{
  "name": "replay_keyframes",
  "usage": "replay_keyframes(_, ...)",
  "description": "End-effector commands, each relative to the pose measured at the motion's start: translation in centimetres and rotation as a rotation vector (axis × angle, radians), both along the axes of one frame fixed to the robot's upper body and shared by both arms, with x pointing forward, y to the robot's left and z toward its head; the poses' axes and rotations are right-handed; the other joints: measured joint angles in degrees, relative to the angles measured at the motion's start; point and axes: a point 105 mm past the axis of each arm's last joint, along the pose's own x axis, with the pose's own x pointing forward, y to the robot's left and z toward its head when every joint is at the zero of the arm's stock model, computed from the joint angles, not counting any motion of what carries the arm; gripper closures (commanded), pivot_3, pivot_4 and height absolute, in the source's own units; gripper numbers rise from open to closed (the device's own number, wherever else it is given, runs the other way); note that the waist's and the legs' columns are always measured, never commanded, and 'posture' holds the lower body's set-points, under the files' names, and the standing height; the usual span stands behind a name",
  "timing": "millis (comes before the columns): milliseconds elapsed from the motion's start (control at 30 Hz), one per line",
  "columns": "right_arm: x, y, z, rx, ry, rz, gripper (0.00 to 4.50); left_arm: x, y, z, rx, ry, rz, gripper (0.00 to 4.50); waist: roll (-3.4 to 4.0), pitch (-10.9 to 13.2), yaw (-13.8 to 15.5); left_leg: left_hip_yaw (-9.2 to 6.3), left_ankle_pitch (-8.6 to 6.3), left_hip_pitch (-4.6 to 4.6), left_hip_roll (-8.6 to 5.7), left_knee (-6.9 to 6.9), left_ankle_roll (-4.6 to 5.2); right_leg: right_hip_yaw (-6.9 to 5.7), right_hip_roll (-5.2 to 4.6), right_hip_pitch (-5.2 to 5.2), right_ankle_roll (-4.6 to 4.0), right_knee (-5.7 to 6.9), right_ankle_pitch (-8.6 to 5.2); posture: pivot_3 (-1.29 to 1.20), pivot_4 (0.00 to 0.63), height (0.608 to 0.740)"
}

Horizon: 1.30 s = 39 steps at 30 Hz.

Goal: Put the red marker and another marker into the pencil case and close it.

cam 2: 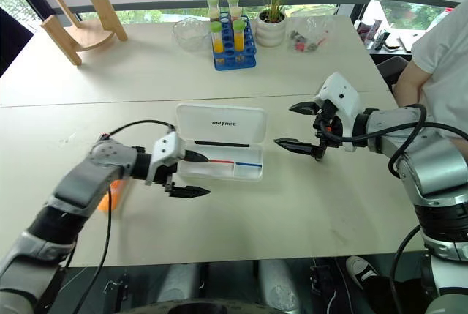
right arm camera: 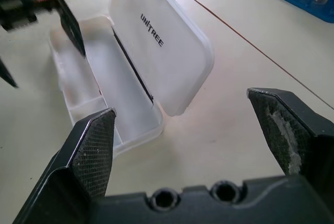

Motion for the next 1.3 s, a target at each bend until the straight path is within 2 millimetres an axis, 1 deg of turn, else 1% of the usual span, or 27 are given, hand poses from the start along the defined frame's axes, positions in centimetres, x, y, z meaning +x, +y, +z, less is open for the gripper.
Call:
replay_keyframes(33, 0.0, 0.5, 1.0, 0.007, -0.036, 0.030, 0.00, -1.3, 0.8, 5.0, -0.098, -0.100, 0.028, 0.03, -0.01, 0.00, 0.02, -0.01, 0.00, 0.00, 0.00, 0.01, 0.00, 0.00, 0.00, 0.00, 0.00, 0.00, 0.00, 0.00, 0.150, 0.740)
replay_keyframes(100, 0.0, 0.6, 0.9, 0.011, -0.031, 0.039, 0.00, -1.7, 1.8, 7.3, -0.137, -0.129, 0.088, 0.03, -0.01, 0.01, -0.01, 0.01, 0.00, 0.01, -0.02, 0.02, 0.00, 0.00, -0.04, 0.02, 0.00, 0.00, 0.00, 0.00, 0.150, 0.740)
replay_keyframes(167, 0.2, 0.8, 0.7, 0.013, -0.027, 0.048, 0.00, -1.9, 3.4, 9.2, -0.157, -0.139, 0.183, 0.03, -0.02, 0.01, -0.03, 0.01, 0.00, 0.02, -0.02, 0.02, 0.00, 0.00, -0.04, 0.03, 0.00, 0.00, 0.00, 0.00, 0.150, 0.740)
replay_keyframes(233, 0.3, 0.9, 0.6, 0.013, -0.028, 0.059, 0.00, -1.5, 5.9, 10.2, -0.157, -0.157, 0.343, 0.03, -0.02, 0.01, -0.20, 0.00, 0.00, 0.02, -0.01, 0.02, 0.00, 0.00, -0.02, 0.03, 0.00, 0.00, 0.00, 0.00, 0.150, 0.740)
replay_keyframes(300, 0.4, 1.1, 0.6, 0.017, -0.029, 0.070, 0.00, -0.5, 9.6, 10.3, -0.129, -0.179, 0.579, 0.03, 0.00, 0.01, -0.30, 0.01, 0.00, 0.05, -0.01, 0.00, 0.00, 0.01, -0.02, 0.02, 0.00, 0.00, 0.00, 0.00, 0.150, 0.740)
replay_keyframes(400, 0.7, 1.4, 0.5, 0.017, -0.030, 0.089, 0.00, 0.7, 15.2, 8.9, -0.057, -0.217, 0.954, 0.03, 0.00, 0.01, -0.14, 0.01, 0.00, 0.05, -0.01, -0.02, 0.00, 0.01, -0.02, 0.02, 0.00, -0.01, 0.00, 0.00, 0.150, 0.740)
replay_keyframes(433, 0.8, 1.4, 0.5, 0.018, -0.030, 0.094, 0.00, 0.9, 16.4, 8.4, -0.062, -0.209, 1.054, 0.03, -0.01, 0.01, -0.06, 0.00, 0.00, 0.05, -0.01, -0.01, 0.00, 0.01, -0.02, 0.01, 0.00, -0.01, 0.00, 0.00, 0.150, 0.740)
replay_keyframes(467, 0.9, 1.5, 0.5, 0.016, -0.031, 0.099, 0.00, 1.0, 17.2, 7.7, -0.075, -0.177, 1.137, 0.03, -0.02, 0.02, 0.02, 0.00, 0.00, 0.05, -0.01, 0.00, 0.00, 0.01, -0.03, 0.02, 0.00, 0.00, 0.00, 0.00, 0.150, 0.740)
replay_keyframes(533, 1.1, 1.6, 0.6, 0.014, -0.036, 0.107, 0.00, 1.1, 18.4, 6.0, -0.042, -0.152, 1.261, 0.03, -0.06, 0.03, 0.23, 0.00, 0.00, 0.03, -0.03, 0.03, -0.01, 0.00, -0.07, 0.03, 0.00, -0.01, 0.00, 0.00, 0.150, 0.740)
replay_keyframes(600, 1.3, 1.8, 0.7, 0.015, -0.039, 0.114, 0.00, 1.2, 19.0, 4.6, -0.055, -0.115, 1.348, 0.03, -0.08, 0.03, 0.39, 0.00, 0.01, 0.01, -0.05, 0.05, -0.02, 0.00, -0.11, 0.04, 0.01, -0.02, 0.01, 0.00, 0.150, 0.740)
replay_keyframes(667, 1.3, 1.8, 0.8, 0.011, -0.042, 0.121, 0.00, 1.2, 19.3, 3.7, -0.061, -0.092, 1.395, 0.03, -0.18, 0.04, 0.43, -0.01, 0.02, 0.01, -0.08, 0.05, -0.05, 0.00, -0.15, 0.05, 0.01, -0.02, 0.01, 0.00, 0.150, 0.740)
replay_keyframes(700, 1.2, 1.8, 0.9, 0.010, -0.044, 0.121, 0.00, 1.3, 19.6, 2.9, -0.058, -0.074, 1.420, 0.03, -0.20, 0.03, 0.36, -0.04, 0.03, 0.00, -0.07, 0.04, -0.07, -0.02, -0.14, 0.05, 0.01, -0.02, 0.01, 0.00, 0.150, 0.740)
replay_keyframes(767, 1.2, 1.5, 1.2, 0.002, -0.052, 0.117, 0.00, 1.2, 20.3, 0.6, -0.014, -0.033, 1.455, 0.03, -0.19, 0.03, 0.22, -0.03, 0.04, 0.01, -0.06, 0.01, -0.08, -0.02, -0.13, 0.04, 0.01, -0.02, 0.01, 0.00, 0.150, 0.740)
replay_keyframes(833, 0.7, 1.0, 1.7, 0.013, -0.033, 0.112, 0.00, 1.0, 21.1, -1.4, 0.021, -0.002, 1.470, 0.03, -0.17, 0.03, 0.04, -0.02, 0.04, 0.04, -0.05, -0.03, -0.08, 0.00, -0.12, 0.02, 0.00, -0.02, 0.01, 0.00, 0.150, 0.740)
replay_keyframes(933, -0.7, 0.7, 2.0, 0.012, 0.004, 0.145, 0.00, 1.1, 22.1, -3.3, 0.040, 0.032, 1.487, 0.03, -0.17, 0.03, 0.29, -0.02, 0.04, 0.03, -0.04, -0.05, -0.09, -0.01, -0.11, -0.01, -0.02, -0.02, 0.01, 0.00, 0.150, 0.740)
replay_keyframes(967, -1.3, 0.5, 2.0, 0.008, 0.020, 0.160, 0.00, 1.2, 22.2, -4.1, 0.055, 0.042, 1.478, 0.27, -0.19, 0.03, 0.43, -0.02, 0.04, 0.02, -0.04, -0.05, -0.08, -0.01, -0.12, -0.01, -0.02, -0.02, 0.01, 0.00, 0.150, 0.740)
replay_keyframes(1033, -2.1, 0.4, 2.0, 0.005, 0.042, 0.178, 0.00, 1.5, 22.2, -5.2, 0.069, 0.061, 1.443, 0.89, -0.13, -0.01, 0.46, -0.03, 0.04, 0.03, -0.05, -0.05, -0.09, -0.03, -0.15, 0.03, -0.02, -0.04, 0.01, 0.00, 0.150, 0.740)
replay_keyframes(1067, -2.4, 0.3, 2.1, 0.006, 0.049, 0.183, 0.00, 1.7, 22.1, -5.8, 0.071, 0.074, 1.421, 1.39, -0.09, -0.03, 0.43, -0.01, 0.04, 0.05, -0.06, -0.04, -0.09, -0.03, -0.16, 0.06, -0.02, -0.04, 0.01, 0.00, 0.150, 0.740)
replay_keyframes(1133, -2.6, 0.2, 2.3, 0.006, 0.054, 0.184, 0.00, 1.9, 22.1, -6.5, 0.065, 0.087, 1.400, 2.38, 0.01, -0.08, 0.37, 0.03, 0.05, 0.14, -0.08, -0.04, -0.09, -0.02, -0.18, 0.12, -0.02, -0.03, 0.01, 0.00, 0.150, 0.740)
replay_keyframes(1200, -2.6, -0.1, 2.3, -0.001, 0.050, 0.162, 0.00, 2.4, 22.0, -6.2, 0.036, 0.083, 1.360, 3.41, 0.04, -0.10, 0.30, 0.04, 0.06, 0.26, -0.08, -0.04, -0.12, -0.02, -0.17, 0.21, -0.03, -0.03, 0.01, 0.00, 0.150, 0.740)
replay_keyframes(1233, -2.6, -0.2, 2.4, -0.002, 0.047, 0.150, 0.00, 2.7, 21.9, -5.6, 0.017, 0.075, 1.341, 3.91, 0.05, -0.09, 0.28, 0.04, 0.06, 0.37, -0.07, -0.04, -0.12, -0.02, -0.14, 0.30, -0.04, -0.03, 0.02, 0.00, 0.150, 0.740)
replay_keyframes(1267, -2.6, -0.4, 2.4, -0.003, 0.044, 0.140, 0.00, 2.9, 21.8, -4.9, 0.001, 0.062, 1.314, 4.25, 0.05, -0.09, 0.25, 0.04, 0.06, 0.50, -0.07, -0.05, -0.12, -0.02, -0.13, 0.43, -0.05, -0.03, 0.01, 0.00, 0.150, 0.740)
replay_keyframes(1300, -2.6, -0.5, 2.4, -0.002, 0.045, 0.131, 0.00, 3.3, 21.0, -3.6, -0.054, 0.046, 1.248, 4.24, 0.04, -0.09, 0.24, 0.04, 0.06, 0.61, -0.06, -0.07, -0.12, -0.01, -0.12, 0.51, -0.06, -0.03, 0.01, 0.00, 0.150, 0.740)
